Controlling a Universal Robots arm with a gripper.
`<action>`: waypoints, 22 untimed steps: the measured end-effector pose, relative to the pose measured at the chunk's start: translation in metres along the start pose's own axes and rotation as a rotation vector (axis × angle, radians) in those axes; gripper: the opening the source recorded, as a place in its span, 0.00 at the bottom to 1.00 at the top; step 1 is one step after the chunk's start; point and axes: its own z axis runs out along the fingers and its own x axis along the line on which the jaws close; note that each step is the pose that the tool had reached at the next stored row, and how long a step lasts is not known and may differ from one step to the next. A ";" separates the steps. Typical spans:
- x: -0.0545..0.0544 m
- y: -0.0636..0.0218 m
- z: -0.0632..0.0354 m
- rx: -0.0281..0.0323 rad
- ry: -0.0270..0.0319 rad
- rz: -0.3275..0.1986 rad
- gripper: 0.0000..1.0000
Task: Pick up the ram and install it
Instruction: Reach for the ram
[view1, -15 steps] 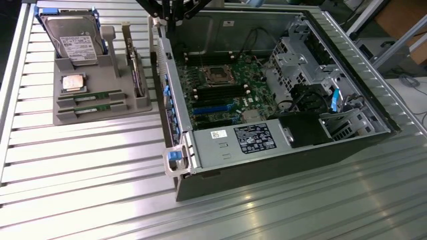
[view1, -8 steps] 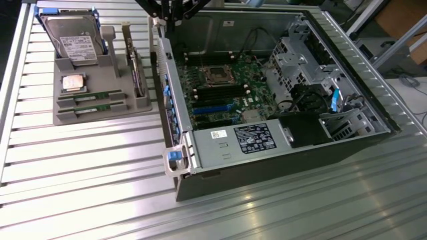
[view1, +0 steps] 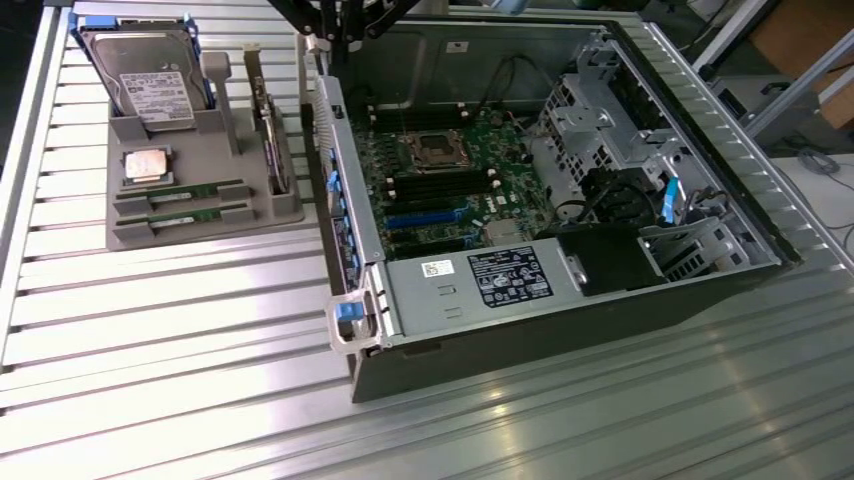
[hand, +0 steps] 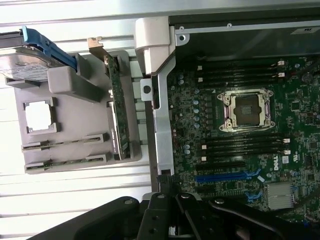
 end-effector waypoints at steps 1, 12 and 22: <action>0.000 0.0000 0.0000 0.0000 0.0000 0.000 0.11; 0.005 -0.0004 -0.0001 0.0000 0.0000 0.000 0.11; 0.008 -0.0006 -0.0002 0.0000 0.0000 0.000 0.11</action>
